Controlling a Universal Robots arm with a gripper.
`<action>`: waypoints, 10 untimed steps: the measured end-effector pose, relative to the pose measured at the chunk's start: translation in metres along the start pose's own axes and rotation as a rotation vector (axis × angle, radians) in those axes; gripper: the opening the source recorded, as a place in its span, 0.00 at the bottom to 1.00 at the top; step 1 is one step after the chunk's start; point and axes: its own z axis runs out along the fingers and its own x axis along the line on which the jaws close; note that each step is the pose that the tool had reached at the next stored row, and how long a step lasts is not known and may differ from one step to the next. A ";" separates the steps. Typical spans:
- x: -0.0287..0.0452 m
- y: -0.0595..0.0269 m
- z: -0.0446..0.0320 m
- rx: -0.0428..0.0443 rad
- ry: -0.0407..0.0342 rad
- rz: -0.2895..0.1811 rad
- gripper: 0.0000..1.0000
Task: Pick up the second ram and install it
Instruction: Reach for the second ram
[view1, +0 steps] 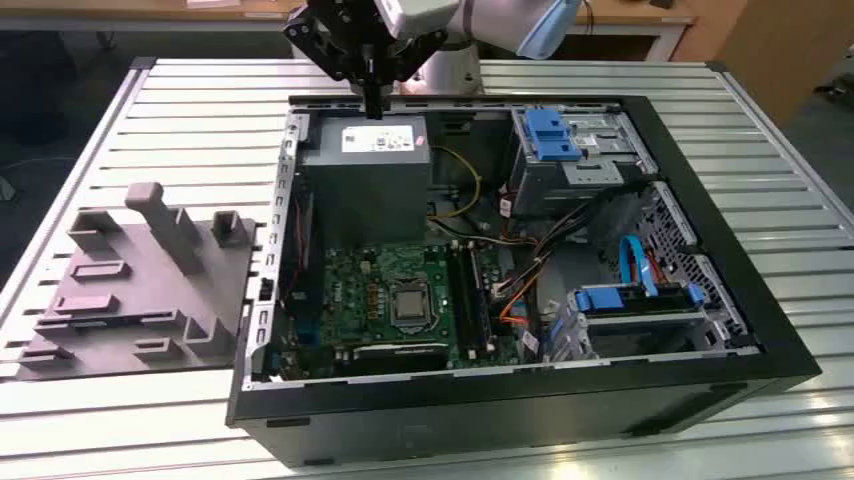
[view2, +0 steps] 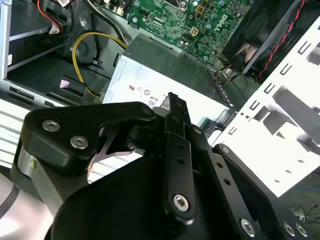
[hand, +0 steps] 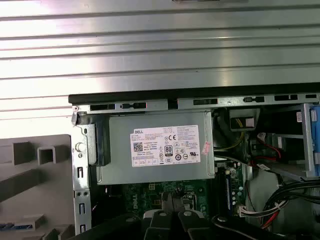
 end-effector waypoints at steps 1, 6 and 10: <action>0.0000 0.0000 0.0000 0.0000 0.0000 0.000 0.10; 0.0000 0.0000 0.0000 0.0000 0.0000 0.000 0.10; 0.0005 0.0000 0.0000 0.0001 0.0000 0.000 0.10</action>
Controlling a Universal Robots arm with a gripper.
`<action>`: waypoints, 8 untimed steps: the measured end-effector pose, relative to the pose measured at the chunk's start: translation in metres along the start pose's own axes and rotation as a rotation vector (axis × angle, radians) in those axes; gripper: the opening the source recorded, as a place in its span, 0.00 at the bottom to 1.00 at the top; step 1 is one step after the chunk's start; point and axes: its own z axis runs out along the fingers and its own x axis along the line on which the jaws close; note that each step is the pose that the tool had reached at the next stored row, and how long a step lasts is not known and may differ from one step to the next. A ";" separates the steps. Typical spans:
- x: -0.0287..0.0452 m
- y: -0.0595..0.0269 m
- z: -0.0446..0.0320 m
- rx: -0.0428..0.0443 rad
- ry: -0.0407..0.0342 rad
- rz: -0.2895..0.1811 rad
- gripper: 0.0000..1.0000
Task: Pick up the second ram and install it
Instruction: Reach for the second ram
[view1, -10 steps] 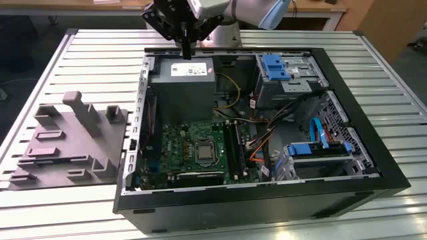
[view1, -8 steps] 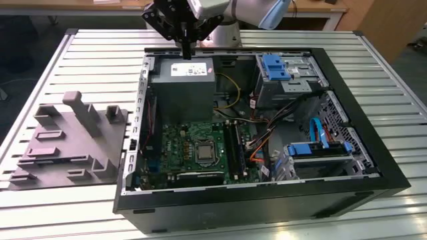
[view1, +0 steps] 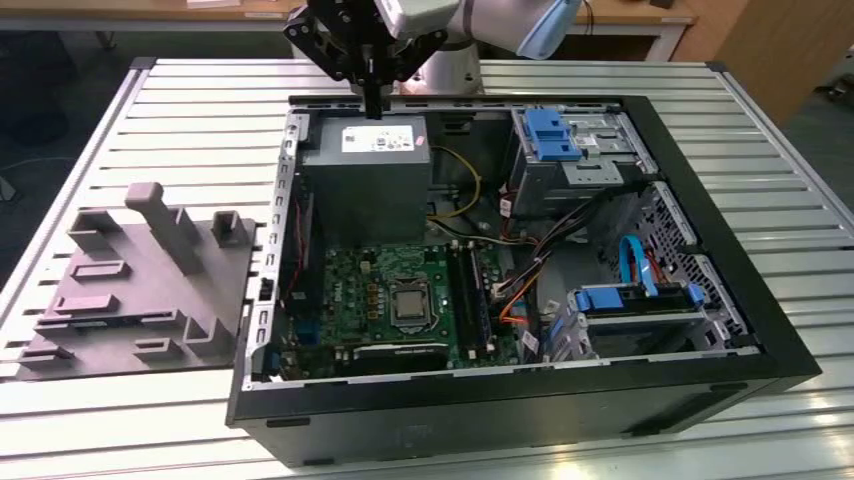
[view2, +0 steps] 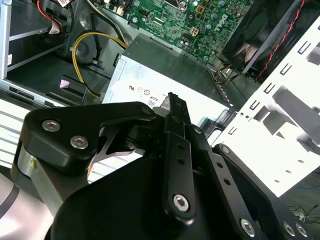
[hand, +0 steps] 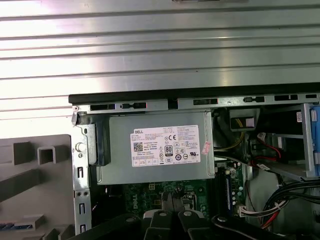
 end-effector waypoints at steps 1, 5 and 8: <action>0.0006 -0.0001 0.0000 -0.0001 -0.0001 0.000 0.10; 0.0043 -0.0004 -0.0001 -0.0001 -0.0007 0.000 0.10; 0.0076 -0.0006 -0.0001 -0.0002 -0.0015 0.000 0.10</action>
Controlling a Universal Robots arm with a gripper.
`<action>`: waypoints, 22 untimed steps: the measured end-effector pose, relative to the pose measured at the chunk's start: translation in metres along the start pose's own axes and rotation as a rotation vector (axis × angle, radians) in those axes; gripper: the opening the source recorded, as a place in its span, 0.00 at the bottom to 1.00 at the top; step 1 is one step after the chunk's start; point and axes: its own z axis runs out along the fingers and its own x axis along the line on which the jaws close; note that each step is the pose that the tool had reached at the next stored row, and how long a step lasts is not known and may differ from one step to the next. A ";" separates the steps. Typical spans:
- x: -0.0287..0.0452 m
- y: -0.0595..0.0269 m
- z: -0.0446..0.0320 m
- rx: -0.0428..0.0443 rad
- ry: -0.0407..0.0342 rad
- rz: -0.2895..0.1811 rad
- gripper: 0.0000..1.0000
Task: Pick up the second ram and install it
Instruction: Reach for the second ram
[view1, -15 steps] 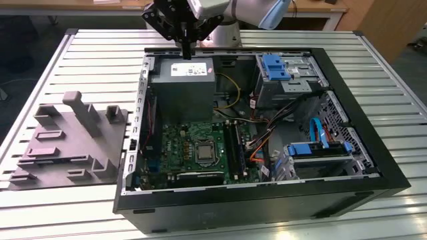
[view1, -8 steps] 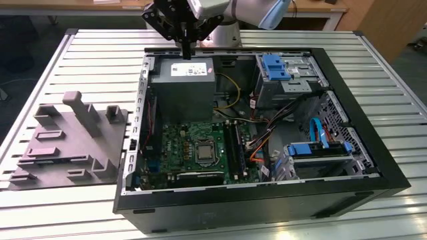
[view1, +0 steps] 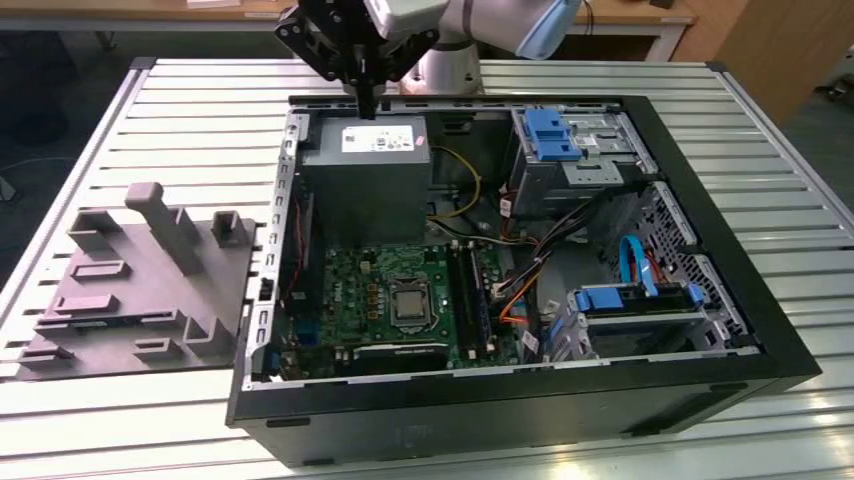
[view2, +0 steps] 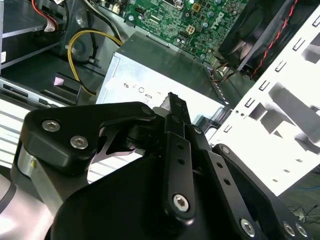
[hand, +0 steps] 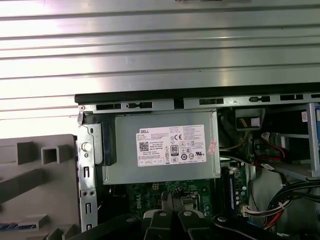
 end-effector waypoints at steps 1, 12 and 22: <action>0.0012 -0.0001 0.0000 -0.0001 -0.0004 0.000 0.10; 0.0159 -0.0012 -0.0004 -0.0006 -0.0069 0.000 0.10; 0.0286 -0.0022 -0.0007 -0.0012 -0.0143 -0.001 0.10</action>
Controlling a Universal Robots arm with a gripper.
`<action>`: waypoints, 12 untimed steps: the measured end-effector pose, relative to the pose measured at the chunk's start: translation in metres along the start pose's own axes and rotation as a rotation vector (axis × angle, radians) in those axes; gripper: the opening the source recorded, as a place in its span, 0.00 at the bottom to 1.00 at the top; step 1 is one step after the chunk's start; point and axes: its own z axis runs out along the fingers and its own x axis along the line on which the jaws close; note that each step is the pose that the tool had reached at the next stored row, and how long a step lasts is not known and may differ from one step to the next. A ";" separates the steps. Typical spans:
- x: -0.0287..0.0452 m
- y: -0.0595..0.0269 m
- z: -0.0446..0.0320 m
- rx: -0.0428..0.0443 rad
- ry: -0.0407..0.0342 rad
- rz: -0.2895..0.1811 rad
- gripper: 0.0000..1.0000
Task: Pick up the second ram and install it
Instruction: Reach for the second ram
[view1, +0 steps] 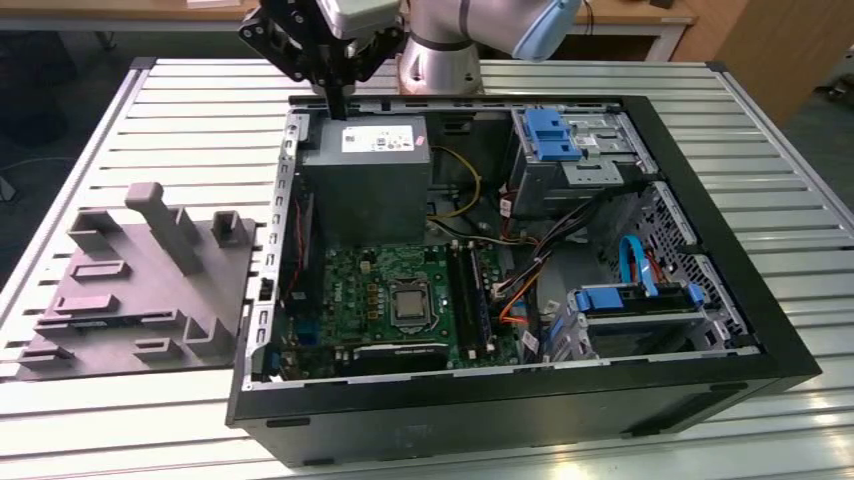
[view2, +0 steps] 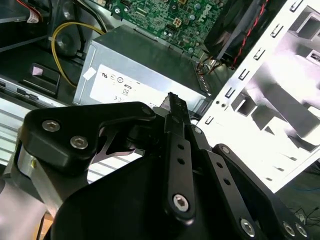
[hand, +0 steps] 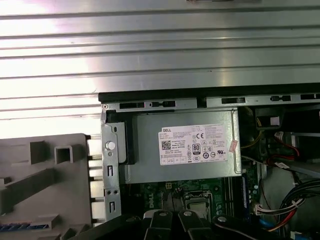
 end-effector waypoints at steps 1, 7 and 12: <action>0.0014 -0.0001 -0.0001 0.0000 -0.0006 0.000 0.10; 0.0096 -0.0007 -0.0004 -0.0003 -0.0044 0.000 0.10; 0.0178 -0.0013 -0.0007 -0.0006 -0.0081 0.000 0.10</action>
